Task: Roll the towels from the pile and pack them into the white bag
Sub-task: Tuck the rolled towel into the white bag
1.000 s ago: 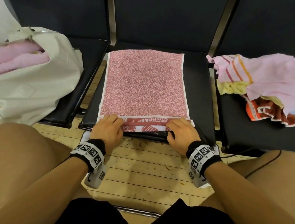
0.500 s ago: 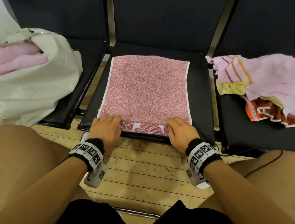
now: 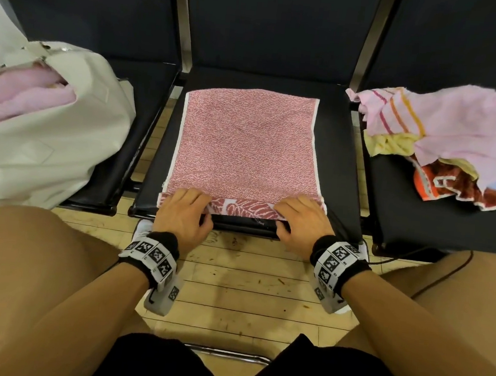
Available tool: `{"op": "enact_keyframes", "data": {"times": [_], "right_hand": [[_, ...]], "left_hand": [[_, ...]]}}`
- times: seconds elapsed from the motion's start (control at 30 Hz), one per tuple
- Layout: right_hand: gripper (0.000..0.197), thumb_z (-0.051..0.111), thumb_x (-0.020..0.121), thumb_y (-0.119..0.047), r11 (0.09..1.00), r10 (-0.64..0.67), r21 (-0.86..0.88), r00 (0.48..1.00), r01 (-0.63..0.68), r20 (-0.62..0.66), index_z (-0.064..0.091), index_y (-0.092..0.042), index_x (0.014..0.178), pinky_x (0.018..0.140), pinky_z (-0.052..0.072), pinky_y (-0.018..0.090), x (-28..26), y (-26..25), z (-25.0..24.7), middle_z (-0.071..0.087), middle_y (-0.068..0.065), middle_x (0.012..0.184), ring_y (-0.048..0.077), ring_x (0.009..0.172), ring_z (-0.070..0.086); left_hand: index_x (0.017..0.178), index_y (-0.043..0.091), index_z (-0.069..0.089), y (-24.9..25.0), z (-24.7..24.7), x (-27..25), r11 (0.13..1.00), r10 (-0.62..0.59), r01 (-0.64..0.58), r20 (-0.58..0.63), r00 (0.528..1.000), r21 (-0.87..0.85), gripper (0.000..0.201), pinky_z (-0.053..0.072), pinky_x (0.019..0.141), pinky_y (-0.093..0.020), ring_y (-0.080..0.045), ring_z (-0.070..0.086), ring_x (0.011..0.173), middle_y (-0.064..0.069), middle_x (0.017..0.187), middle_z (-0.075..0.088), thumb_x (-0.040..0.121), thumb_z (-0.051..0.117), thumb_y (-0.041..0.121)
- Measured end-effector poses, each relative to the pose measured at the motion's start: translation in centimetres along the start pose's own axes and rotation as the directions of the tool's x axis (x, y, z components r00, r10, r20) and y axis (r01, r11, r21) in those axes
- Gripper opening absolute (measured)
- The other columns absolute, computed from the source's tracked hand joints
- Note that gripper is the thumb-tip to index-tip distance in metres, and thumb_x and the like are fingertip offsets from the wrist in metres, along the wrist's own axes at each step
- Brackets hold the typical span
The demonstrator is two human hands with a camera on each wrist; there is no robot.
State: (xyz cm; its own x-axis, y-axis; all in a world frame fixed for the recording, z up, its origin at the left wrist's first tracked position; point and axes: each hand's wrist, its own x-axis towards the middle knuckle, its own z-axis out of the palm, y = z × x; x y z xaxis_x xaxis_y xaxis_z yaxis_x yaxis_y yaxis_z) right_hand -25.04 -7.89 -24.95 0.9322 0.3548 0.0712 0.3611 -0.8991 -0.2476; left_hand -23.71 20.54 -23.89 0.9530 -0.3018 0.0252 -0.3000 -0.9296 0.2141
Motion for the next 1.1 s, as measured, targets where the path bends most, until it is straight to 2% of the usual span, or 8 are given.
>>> {"op": "enact_keyframes", "data": {"times": [0.23, 0.37, 0.47, 0.6, 0.73, 0.87, 0.97, 1.1], "right_hand": [[0.030, 0.046, 0.095, -0.017, 0.999, 0.035, 0.028, 0.998, -0.037, 0.054, 0.065, -0.009, 0.116, 0.096, 0.043, 0.043, 0.7, 0.4, -0.5, 0.068, 0.008, 0.108, 0.030, 0.101, 0.059], [0.039, 0.039, 0.090, -0.018, 0.989, 0.066, 0.132, 0.998, -0.067, 0.012, 0.066, -0.006, 0.116, 0.089, 0.047, 0.046, 0.7, -0.2, -0.6, 0.066, 0.011, 0.106, 0.034, 0.085, 0.062], [0.030, 0.051, 0.092, -0.014, 0.981, 0.110, 0.166, 0.991, -0.097, -0.071, 0.063, -0.010, 0.119, 0.085, 0.049, 0.043, 0.6, -0.2, -0.3, 0.063, 0.007, 0.111, 0.030, 0.086, 0.061], [0.021, 0.068, 0.078, -0.003, 0.999, -0.032, -0.027, 0.979, 0.027, -0.203, 0.070, -0.014, 0.095, 0.085, 0.036, 0.036, 0.7, 0.2, 0.5, 0.065, 0.002, 0.101, 0.027, 0.091, 0.058], [0.030, 0.052, 0.077, -0.011, 0.995, -0.067, -0.085, 0.990, 0.057, -0.123, 0.073, -0.016, 0.097, 0.087, 0.040, 0.034, 0.4, -0.7, 0.7, 0.068, -0.002, 0.100, 0.023, 0.092, 0.056], [0.037, 0.047, 0.082, -0.027, 0.999, 0.047, -0.015, 0.999, -0.047, -0.005, 0.068, -0.018, 0.111, 0.094, 0.043, 0.041, 0.1, -1.2, -0.2, 0.065, -0.001, 0.110, 0.023, 0.103, 0.055], [0.037, 0.049, 0.083, -0.021, 0.997, 0.079, -0.025, 0.996, -0.078, 0.034, 0.066, -0.016, 0.115, 0.095, 0.045, 0.044, 0.2, -1.1, 0.0, 0.065, 0.002, 0.114, 0.027, 0.105, 0.056], [0.039, 0.047, 0.087, -0.016, 0.996, 0.088, -0.016, 0.995, -0.088, 0.053, 0.064, -0.014, 0.122, 0.098, 0.041, 0.044, 0.4, -0.8, -0.2, 0.065, 0.005, 0.119, 0.030, 0.110, 0.056]], "left_hand": [[0.123, 0.016, 0.060, -0.2, -0.2, 0.4, 0.998, -0.047, 0.047, 0.011, 0.999, -0.035, 0.032, 0.041, 0.094, -0.041, -0.025, 0.053, 0.105, -0.003, 0.114, 0.065, 0.097, 0.042, 0.023], [0.126, 0.016, 0.058, -0.2, -0.2, 0.3, 0.997, -0.078, 0.078, 0.026, 0.997, -0.011, 0.035, 0.038, 0.097, -0.044, -0.027, 0.054, 0.107, -0.004, 0.116, 0.066, 0.097, 0.041, 0.024], [0.125, 0.018, 0.058, -0.1, -0.2, 0.5, 0.996, -0.092, 0.092, 0.001, 0.996, -0.019, 0.031, 0.037, 0.098, -0.046, -0.028, 0.056, 0.105, -0.004, 0.113, 0.065, 0.096, 0.047, 0.023], [0.111, 0.022, 0.064, -0.1, -0.2, 0.6, 0.995, -0.070, 0.075, -0.073, 0.995, 0.060, 0.023, 0.033, 0.094, -0.045, -0.026, 0.052, 0.105, -0.002, 0.112, 0.060, 0.089, 0.060, 0.019], [0.106, 0.019, 0.067, 0.3, -0.4, 0.8, 0.996, -0.034, 0.035, -0.013, 0.999, 0.087, 0.020, 0.037, 0.092, -0.044, -0.028, 0.054, 0.101, -0.002, 0.107, 0.065, 0.087, 0.063, 0.012], [0.109, 0.017, 0.065, 0.1, -0.3, 0.5, 0.999, -0.048, 0.048, -0.031, 0.998, 0.000, 0.028, 0.043, 0.094, -0.046, -0.025, 0.052, 0.099, -0.001, 0.105, 0.063, 0.095, 0.046, 0.032], [0.111, 0.018, 0.062, -0.1, 0.1, 0.2, 1.000, -0.013, 0.013, -0.024, 1.000, -0.005, 0.041, 0.043, 0.094, -0.046, -0.025, 0.053, 0.101, 0.000, 0.107, 0.061, 0.088, 0.041, 0.044], [0.112, 0.018, 0.064, -0.3, 0.4, 0.5, 0.999, -0.045, 0.043, -0.054, 0.998, -0.034, 0.036, 0.039, 0.100, -0.048, -0.027, 0.054, 0.104, -0.002, 0.109, 0.064, 0.090, 0.040, 0.035]]}}
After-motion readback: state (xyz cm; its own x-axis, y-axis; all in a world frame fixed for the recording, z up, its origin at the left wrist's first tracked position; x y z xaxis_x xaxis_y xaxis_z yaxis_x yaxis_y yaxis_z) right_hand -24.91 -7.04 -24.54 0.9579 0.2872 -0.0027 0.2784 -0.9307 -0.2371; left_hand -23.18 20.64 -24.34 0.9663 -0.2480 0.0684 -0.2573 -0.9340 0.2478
